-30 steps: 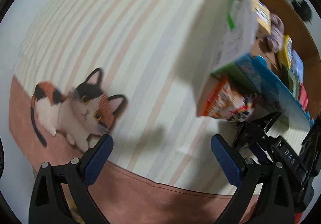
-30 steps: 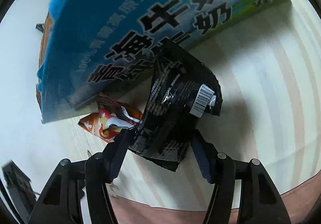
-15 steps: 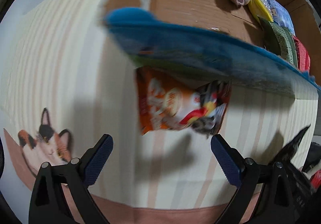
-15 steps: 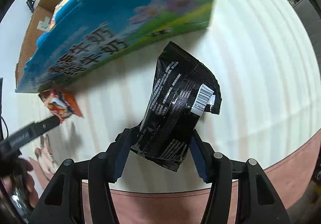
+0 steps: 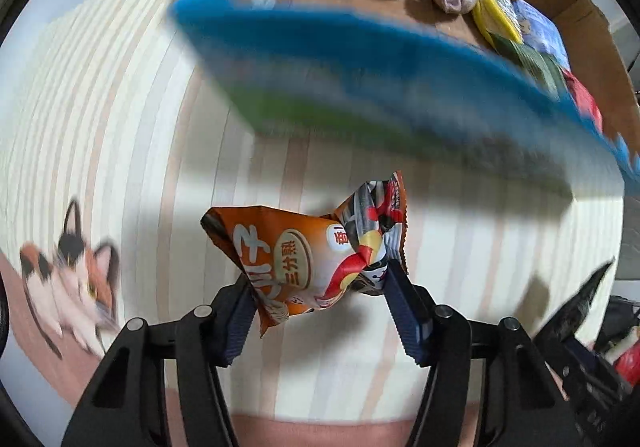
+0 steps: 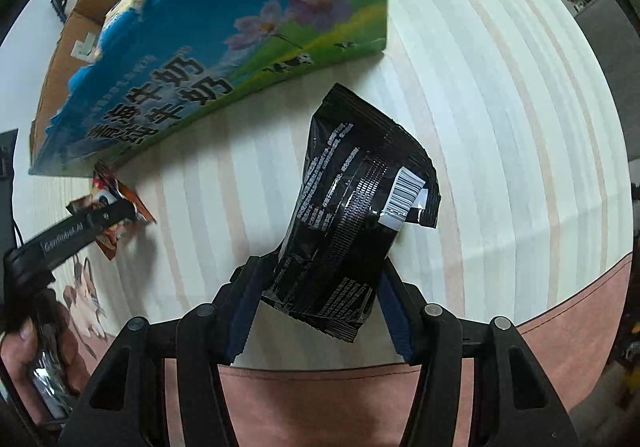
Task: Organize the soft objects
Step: 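Grasp the orange snack bag with the left tool while the right grasps the black bag, then carry the orange and black bags into the box and open both tools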
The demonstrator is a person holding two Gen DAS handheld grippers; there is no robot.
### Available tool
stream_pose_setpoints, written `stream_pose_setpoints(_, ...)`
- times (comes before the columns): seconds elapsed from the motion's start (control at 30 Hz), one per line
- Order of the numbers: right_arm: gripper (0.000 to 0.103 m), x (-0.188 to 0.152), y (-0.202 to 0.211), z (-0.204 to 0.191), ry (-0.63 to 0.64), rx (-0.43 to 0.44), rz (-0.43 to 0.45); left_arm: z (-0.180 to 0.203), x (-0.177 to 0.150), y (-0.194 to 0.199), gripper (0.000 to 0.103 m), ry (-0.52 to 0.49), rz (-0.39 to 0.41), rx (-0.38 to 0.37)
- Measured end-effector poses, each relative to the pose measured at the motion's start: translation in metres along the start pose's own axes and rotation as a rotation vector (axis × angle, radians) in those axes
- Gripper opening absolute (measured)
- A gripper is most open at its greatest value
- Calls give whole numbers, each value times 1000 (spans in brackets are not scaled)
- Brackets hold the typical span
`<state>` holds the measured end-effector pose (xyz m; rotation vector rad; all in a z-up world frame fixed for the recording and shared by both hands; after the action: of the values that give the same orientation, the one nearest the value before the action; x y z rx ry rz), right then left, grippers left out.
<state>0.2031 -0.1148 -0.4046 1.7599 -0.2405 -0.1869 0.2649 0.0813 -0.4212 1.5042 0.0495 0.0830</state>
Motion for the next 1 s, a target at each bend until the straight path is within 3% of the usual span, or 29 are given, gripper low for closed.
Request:
stream_pose_setpoints(0.17, 59, -20, -1, -8, 137, -56, -98, 3, -57, 4, 58, -34, -107, -12)
stream_pose_setpoints(0.33, 59, -49, -21, -5, 250, -141, -229, 13, -101, -18, 58, -81, -201, 36)
stream_pose_setpoints(0.53, 59, -55, -52, -6, 224, -138, -275, 42, -96, -28, 59, -98, -178, 68)
stream_pose_setpoints(0.83, 61, -46, -53, -7, 193, -138, -245, 93, -75, -49, 58, -107, -193, 76)
stream_pose_setpoints(0.9, 61, -43, -44, 11, 185, -134, -244, 96, -78, -54, 58, -106, -190, 76)
stream_pose_setpoints(1.0, 58, -42, -45, 18, 182, -139, -244, 98, -83, -53, 51, -104, -190, 70)
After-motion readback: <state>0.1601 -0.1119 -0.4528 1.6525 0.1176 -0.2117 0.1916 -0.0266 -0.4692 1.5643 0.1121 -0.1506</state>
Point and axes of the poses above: each gripper's, at about its wrist camera, not at the fingertips, and y roughly against the way its jaws point, z to its right, x to its top, the point moved 1 cm from there along -y, roughly the way its jaws point, and after that the axes turned 2 degrees about y, right-handed, at the moved point
